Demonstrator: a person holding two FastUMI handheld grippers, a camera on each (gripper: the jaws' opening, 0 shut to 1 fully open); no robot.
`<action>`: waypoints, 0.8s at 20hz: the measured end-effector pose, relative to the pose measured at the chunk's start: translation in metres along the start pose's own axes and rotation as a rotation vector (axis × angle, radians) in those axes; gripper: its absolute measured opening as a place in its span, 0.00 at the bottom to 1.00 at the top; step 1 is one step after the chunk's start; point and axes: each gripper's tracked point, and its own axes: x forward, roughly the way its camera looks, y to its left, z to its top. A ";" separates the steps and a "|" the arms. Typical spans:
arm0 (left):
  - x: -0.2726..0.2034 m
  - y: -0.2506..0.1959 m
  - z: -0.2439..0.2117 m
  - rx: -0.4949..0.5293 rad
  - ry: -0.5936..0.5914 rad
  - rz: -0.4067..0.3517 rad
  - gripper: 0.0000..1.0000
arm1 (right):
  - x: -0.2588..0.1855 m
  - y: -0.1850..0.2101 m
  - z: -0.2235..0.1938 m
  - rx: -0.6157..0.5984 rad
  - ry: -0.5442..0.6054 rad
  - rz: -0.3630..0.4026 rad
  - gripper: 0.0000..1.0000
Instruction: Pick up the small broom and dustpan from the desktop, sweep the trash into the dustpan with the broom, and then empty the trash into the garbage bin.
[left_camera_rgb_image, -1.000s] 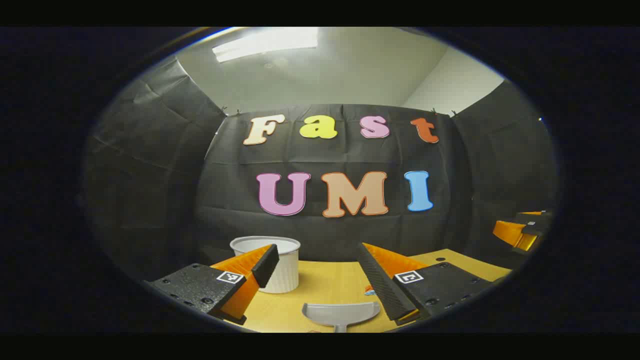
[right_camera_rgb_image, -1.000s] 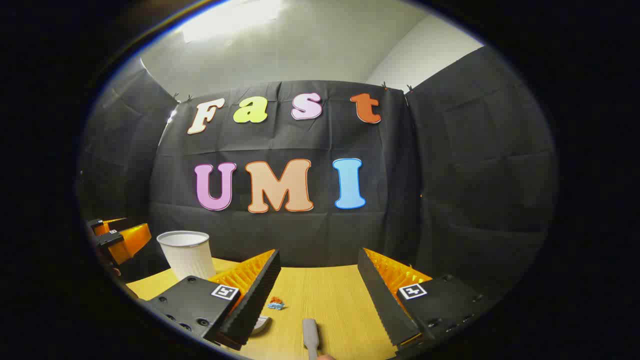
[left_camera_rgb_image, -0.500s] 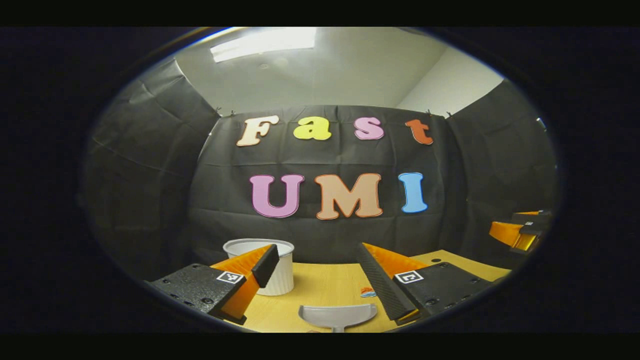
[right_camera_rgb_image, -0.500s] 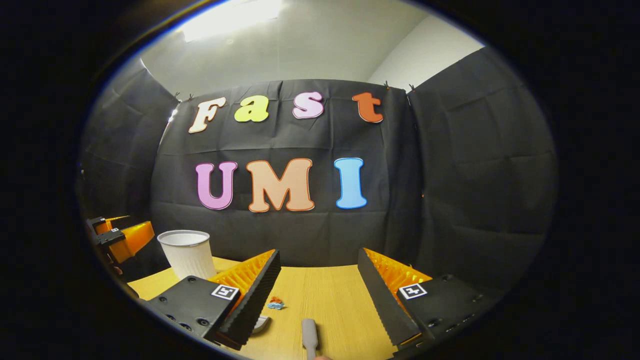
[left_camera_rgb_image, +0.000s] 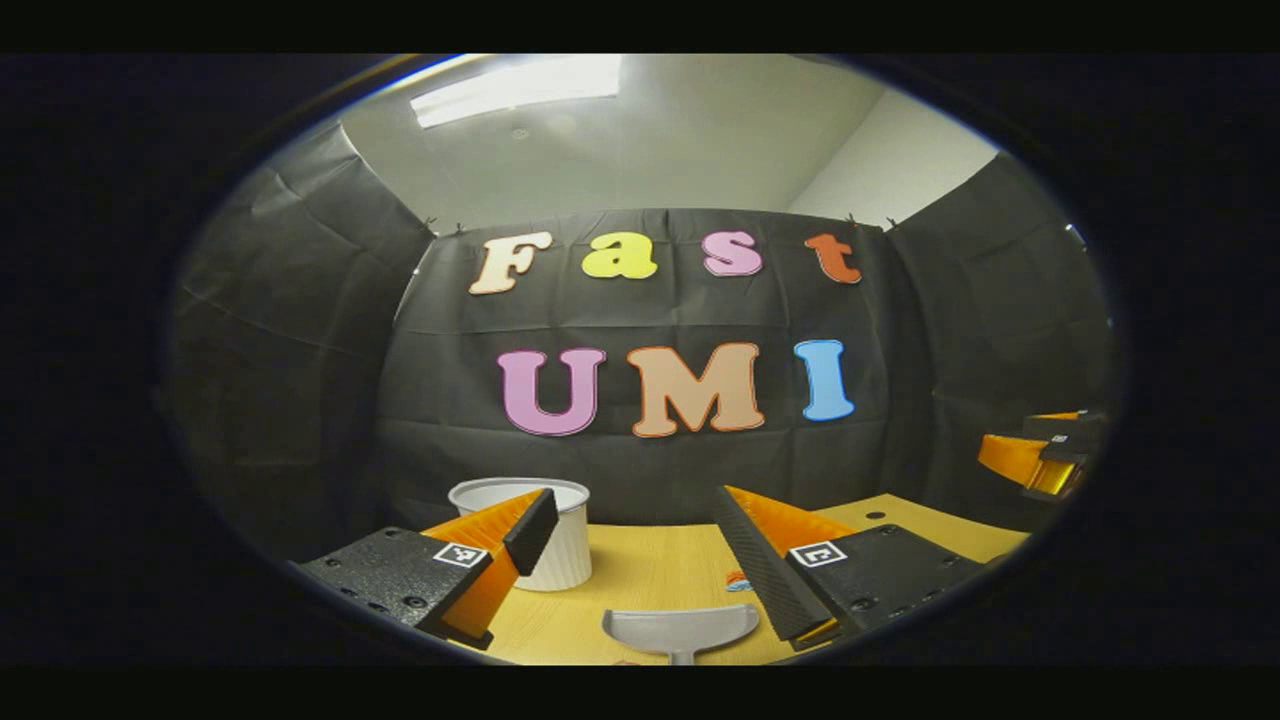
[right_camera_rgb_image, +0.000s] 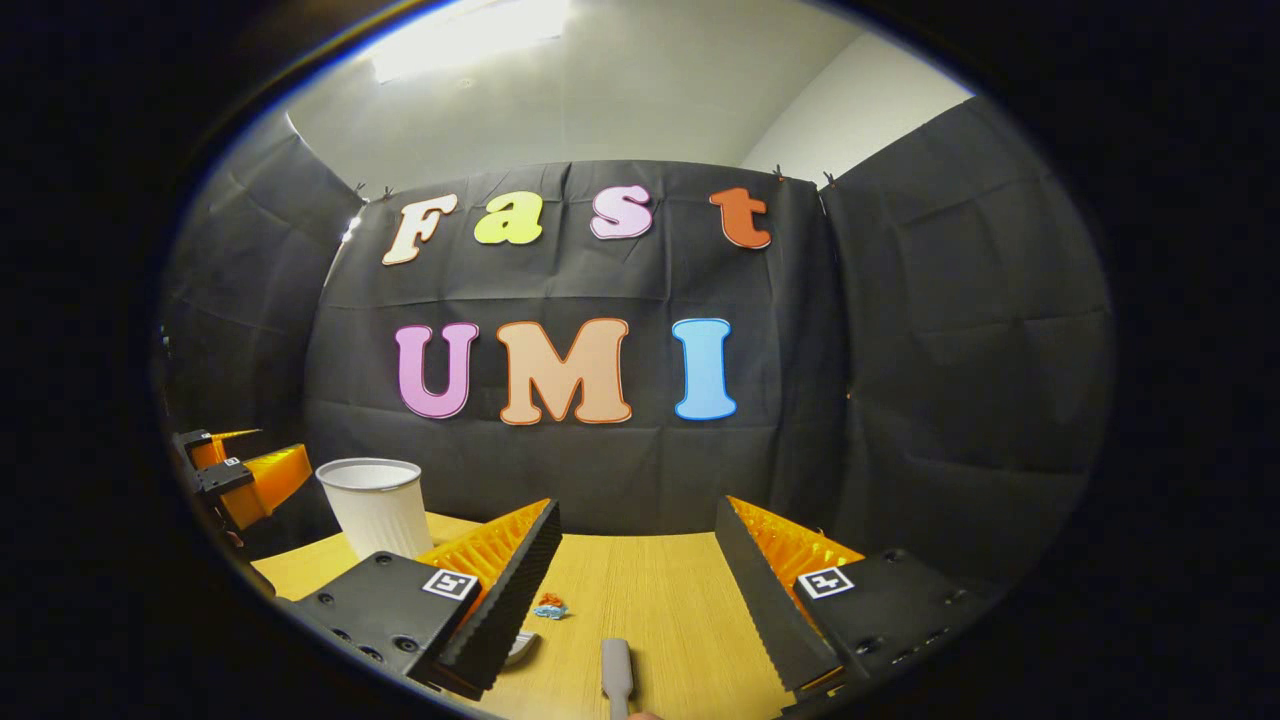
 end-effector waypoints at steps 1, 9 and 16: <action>0.000 -0.001 -0.001 0.000 0.002 -0.001 0.93 | 0.000 -0.001 0.000 0.001 0.001 0.000 1.00; -0.001 -0.005 -0.003 0.006 0.010 -0.006 0.93 | 0.002 0.000 -0.002 0.000 0.015 0.010 1.00; -0.001 -0.007 -0.008 0.011 0.028 -0.011 0.94 | 0.005 0.001 -0.004 -0.007 0.028 0.020 1.00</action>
